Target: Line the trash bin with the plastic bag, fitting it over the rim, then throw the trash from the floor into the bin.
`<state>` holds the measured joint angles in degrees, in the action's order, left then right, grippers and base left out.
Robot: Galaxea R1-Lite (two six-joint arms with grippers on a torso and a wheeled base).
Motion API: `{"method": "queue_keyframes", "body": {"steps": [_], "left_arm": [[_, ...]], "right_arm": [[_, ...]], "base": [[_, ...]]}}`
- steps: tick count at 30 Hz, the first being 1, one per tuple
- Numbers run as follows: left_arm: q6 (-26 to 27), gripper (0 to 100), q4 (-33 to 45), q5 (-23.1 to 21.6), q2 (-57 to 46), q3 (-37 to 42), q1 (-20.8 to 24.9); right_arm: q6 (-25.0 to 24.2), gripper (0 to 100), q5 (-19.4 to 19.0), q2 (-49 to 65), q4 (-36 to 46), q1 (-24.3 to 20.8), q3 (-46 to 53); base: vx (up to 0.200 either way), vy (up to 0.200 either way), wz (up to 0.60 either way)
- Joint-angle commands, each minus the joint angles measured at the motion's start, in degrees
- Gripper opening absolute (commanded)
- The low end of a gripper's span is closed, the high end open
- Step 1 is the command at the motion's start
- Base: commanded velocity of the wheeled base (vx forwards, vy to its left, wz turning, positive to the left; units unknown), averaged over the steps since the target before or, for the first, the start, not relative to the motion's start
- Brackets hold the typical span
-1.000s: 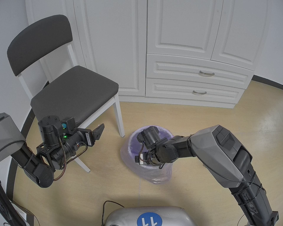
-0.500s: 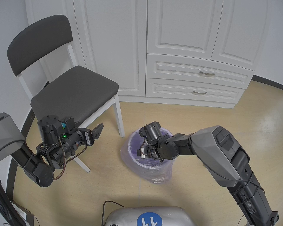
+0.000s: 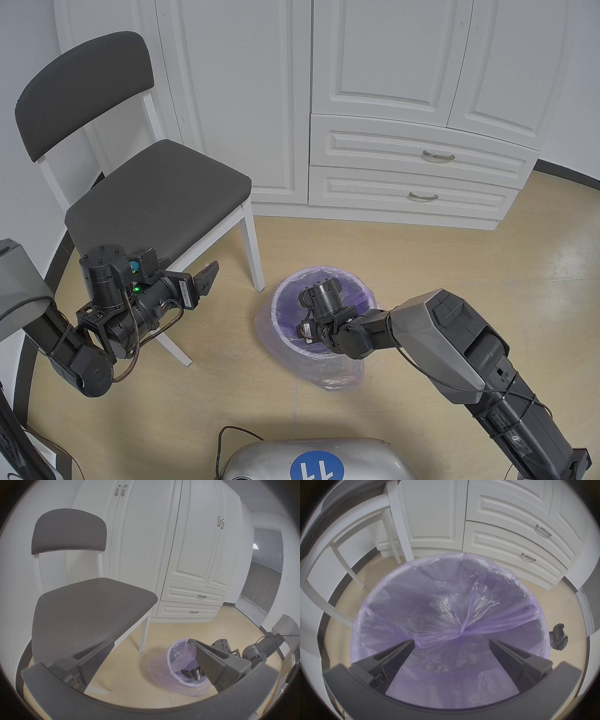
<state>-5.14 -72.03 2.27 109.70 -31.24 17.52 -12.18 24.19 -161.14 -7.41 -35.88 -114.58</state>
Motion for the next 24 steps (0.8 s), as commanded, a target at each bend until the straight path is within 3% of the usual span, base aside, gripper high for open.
{"method": "queue_keyframes", "body": {"steps": [1, 16, 24], "left_arm": [[0.0, 100, 0.0, 0.0, 0.2, 0.0, 0.1], [0.0, 100, 0.0, 0.0, -0.1, 0.1, 0.0], [0.0, 100, -1.3, -0.1, -0.3, 0.1, -0.1]], "right_arm": [[0.5, 100, 0.1, 0.0, 0.1, -0.1, 0.1], [0.6, 100, 0.2, 2.2, -0.2, -1.9, 7.4], [1.3, 100, 0.3, 2.6, -0.5, -1.5, 6.1]], "base": [[0.000, 0.000, 0.00], [0.000, 0.000, 0.00], [0.000, 0.000, 0.00]]}}
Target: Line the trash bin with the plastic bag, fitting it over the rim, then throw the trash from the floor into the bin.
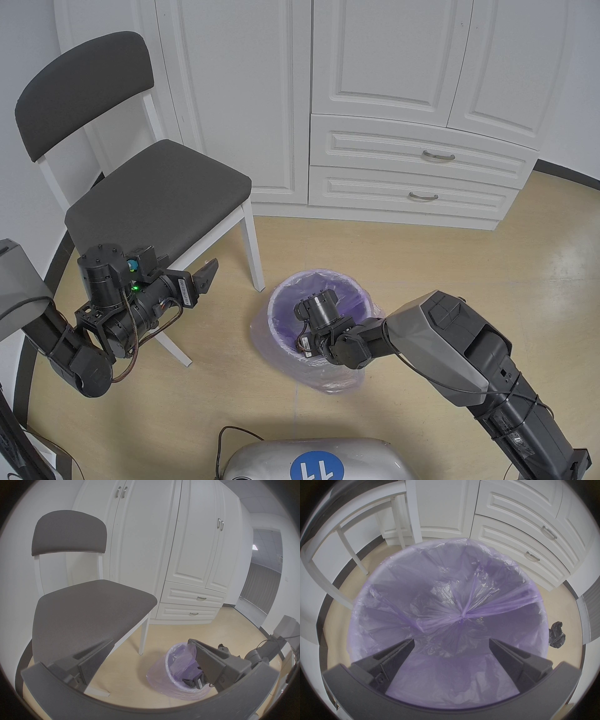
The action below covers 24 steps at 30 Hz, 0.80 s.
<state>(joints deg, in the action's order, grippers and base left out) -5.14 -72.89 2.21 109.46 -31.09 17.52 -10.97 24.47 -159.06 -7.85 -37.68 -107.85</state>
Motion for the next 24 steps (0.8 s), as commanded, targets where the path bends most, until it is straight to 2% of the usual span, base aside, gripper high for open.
{"method": "queue_keyframes", "body": {"steps": [1, 9, 11, 13, 17, 24], "left_arm": [[0.0, 100, -0.4, 0.0, 0.0, 0.1, -0.1], [0.0, 100, -0.5, 0.0, 0.0, 0.0, -0.3], [0.0, 100, -0.5, 0.0, 0.0, 0.0, -0.3], [0.0, 100, -0.5, 0.0, -0.1, -0.1, -0.3], [1.2, 100, -0.6, 0.1, 0.0, 0.0, -0.6], [1.3, 100, -2.3, 0.1, 0.2, 0.1, -1.0]], "right_arm": [[0.1, 100, 0.1, 0.7, -0.1, 0.5, -0.9], [2.4, 100, 0.3, 7.1, 0.4, 1.0, 0.1], [4.2, 100, 1.2, 8.3, 0.4, 1.2, 1.3], [8.7, 100, 4.1, 10.0, 0.4, 1.3, 4.4], [14.8, 100, 7.3, 11.9, 0.1, 1.0, 9.7], [19.3, 100, 10.2, 11.8, 0.2, 0.7, 12.4]], "base": [[0.000, 0.000, 0.00], [0.000, 0.000, 0.00], [0.000, 0.000, 0.00], [0.000, 0.000, 0.00], [0.000, 0.000, 0.00], [0.000, 0.000, 0.00]]}}
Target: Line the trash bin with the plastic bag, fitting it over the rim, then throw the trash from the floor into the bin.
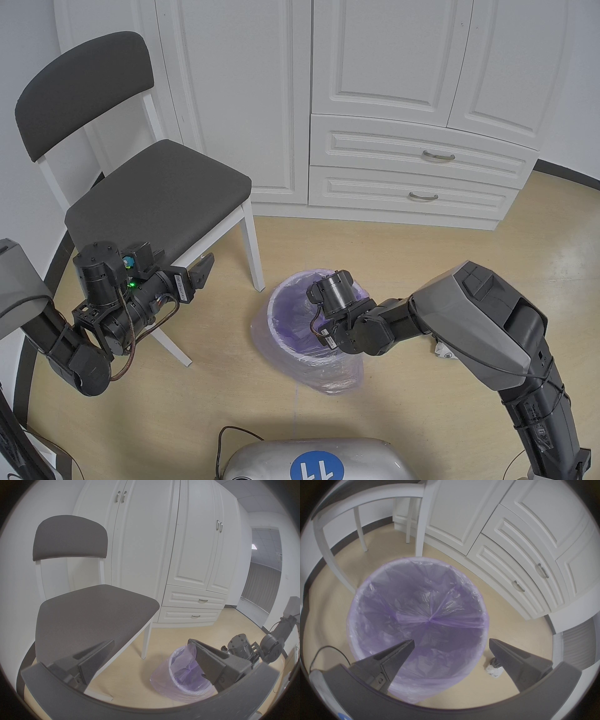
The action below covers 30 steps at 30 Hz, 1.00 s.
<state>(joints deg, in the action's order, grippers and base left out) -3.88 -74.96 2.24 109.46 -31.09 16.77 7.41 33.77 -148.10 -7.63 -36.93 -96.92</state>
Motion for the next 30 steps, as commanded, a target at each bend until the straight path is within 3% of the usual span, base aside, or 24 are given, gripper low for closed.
{"method": "queue_keyframes", "body": {"steps": [1, 17, 30], "left_arm": [[0.0, 100, -0.2, 0.0, 0.2, 0.1, -0.3], [0.2, 100, -0.3, 0.0, 0.1, 0.1, -0.2], [0.2, 100, -0.3, 0.0, 0.1, 0.1, -0.3]], "right_arm": [[1.1, 100, 1.4, 0.8, 0.1, -0.1, 1.6], [1.8, 100, 1.7, 4.4, -0.1, 0.4, 10.3], [1.5, 100, 1.7, 3.3, -2.2, -0.2, 6.9]], "base": [[0.000, 0.000, 0.00], [0.000, 0.000, 0.00], [0.000, 0.000, 0.00]]}}
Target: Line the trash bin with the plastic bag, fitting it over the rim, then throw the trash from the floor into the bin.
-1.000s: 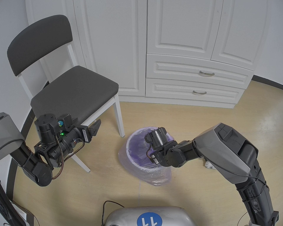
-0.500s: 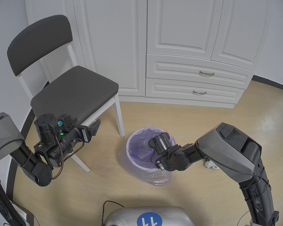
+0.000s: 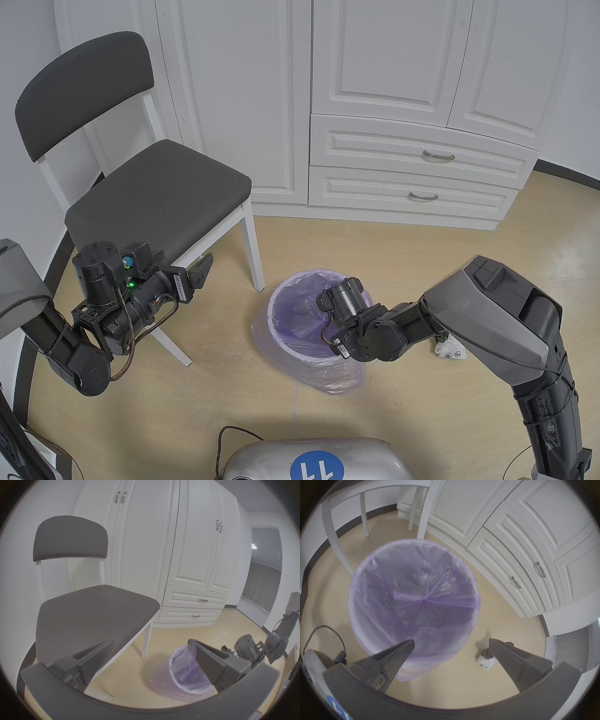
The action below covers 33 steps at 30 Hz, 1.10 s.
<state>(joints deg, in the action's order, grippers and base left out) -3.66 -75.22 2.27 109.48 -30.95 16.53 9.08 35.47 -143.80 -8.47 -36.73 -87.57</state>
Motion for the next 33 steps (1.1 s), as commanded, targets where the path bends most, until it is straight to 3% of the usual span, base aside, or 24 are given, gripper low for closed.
{"method": "queue_keyframes", "body": {"steps": [1, 12, 33], "left_arm": [[0.0, 100, 0.0, 0.0, 0.1, -0.1, 0.0], [0.0, 100, 0.0, 0.0, 0.1, -0.1, 0.0], [0.0, 100, 0.0, 0.0, -0.1, -0.1, -0.2]], "right_arm": [[-0.1, 100, 0.0, -1.5, -2.3, -0.4, -3.4], [0.1, 100, 0.9, -8.5, -4.3, -1.9, -11.6], [0.4, 100, 1.8, -9.0, -4.4, -5.7, -7.5]], "base": [[0.000, 0.000, 0.00], [0.000, 0.000, 0.00], [0.000, 0.000, 0.00]]}}
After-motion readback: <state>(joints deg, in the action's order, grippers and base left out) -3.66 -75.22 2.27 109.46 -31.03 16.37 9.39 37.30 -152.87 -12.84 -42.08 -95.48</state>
